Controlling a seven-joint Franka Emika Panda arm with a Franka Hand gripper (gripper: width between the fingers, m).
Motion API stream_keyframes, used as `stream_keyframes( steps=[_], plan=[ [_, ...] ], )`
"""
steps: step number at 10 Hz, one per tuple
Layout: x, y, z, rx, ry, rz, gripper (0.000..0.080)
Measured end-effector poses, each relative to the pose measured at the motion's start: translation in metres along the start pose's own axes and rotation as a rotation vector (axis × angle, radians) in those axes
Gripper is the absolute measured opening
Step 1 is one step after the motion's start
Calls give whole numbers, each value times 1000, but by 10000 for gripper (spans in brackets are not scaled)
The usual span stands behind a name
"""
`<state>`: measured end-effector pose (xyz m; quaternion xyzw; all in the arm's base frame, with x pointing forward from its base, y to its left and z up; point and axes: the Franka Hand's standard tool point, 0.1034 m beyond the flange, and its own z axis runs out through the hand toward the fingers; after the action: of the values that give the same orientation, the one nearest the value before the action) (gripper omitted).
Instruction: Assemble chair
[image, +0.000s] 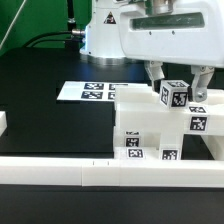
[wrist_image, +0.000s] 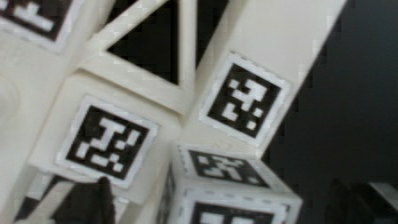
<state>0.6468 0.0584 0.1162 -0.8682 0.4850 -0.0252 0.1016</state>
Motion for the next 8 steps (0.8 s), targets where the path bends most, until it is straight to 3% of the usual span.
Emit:
stream_keyframes(
  steps=[2, 4, 6, 8],
  plan=[
    [0, 1, 0, -15, -2, -219, 643],
    [-1, 2, -1, -69, -5, -466, 648],
    [2, 1, -3, -96, -18, -734, 649],
    [3, 0, -3, -105, -23, -886, 649]
  ],
)
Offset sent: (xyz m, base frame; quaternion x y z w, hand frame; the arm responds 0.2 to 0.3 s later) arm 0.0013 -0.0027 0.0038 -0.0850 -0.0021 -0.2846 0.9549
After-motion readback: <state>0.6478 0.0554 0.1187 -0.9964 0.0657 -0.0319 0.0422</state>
